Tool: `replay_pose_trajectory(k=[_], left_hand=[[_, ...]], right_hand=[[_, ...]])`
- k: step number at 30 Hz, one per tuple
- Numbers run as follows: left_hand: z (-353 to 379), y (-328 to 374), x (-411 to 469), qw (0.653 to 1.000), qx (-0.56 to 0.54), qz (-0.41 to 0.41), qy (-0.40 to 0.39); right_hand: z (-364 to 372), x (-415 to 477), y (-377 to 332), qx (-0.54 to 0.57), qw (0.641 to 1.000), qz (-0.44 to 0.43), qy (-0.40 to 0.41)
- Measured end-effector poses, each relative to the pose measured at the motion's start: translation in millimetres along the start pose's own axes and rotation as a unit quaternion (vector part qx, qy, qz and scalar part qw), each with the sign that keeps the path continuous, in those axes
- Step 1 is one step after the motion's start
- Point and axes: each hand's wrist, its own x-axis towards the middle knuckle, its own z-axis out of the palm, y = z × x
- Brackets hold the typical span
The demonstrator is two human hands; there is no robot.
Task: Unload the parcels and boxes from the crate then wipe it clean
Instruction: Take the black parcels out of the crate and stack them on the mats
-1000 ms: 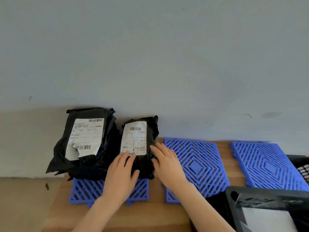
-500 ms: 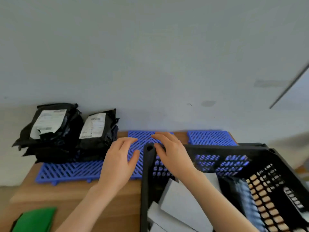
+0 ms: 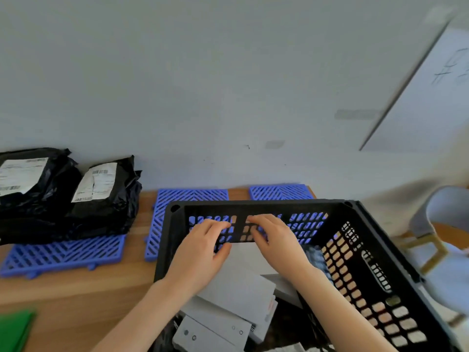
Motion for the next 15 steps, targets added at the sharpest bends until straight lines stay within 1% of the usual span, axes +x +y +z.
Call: replay_pose_trajectory(k=[3,6,11,15], left_hand=[[24.0,10.8,11.6,0.999,-0.006,0.018,-0.035],[49.4,26.4,20.0,0.997,-0.010,0.030,-0.072],[91.8,50.5,27.4,0.989,0.012,0.022,-0.143],[125.3,66.1,27.8,0.979,0.038,0.009,-0.200]], right_hand=[[-7.6,-12.5,27.6,-0.036,0.999,0.041,-0.004],[-15.1,-27.6,59.4,-0.043,0.995,0.092,-0.011],[-18.7,-40.7,108.3,-0.071,0.977,0.170,-0.105],[-15.6,-43.8,140.0,-0.072,0.960,0.196,-0.188]])
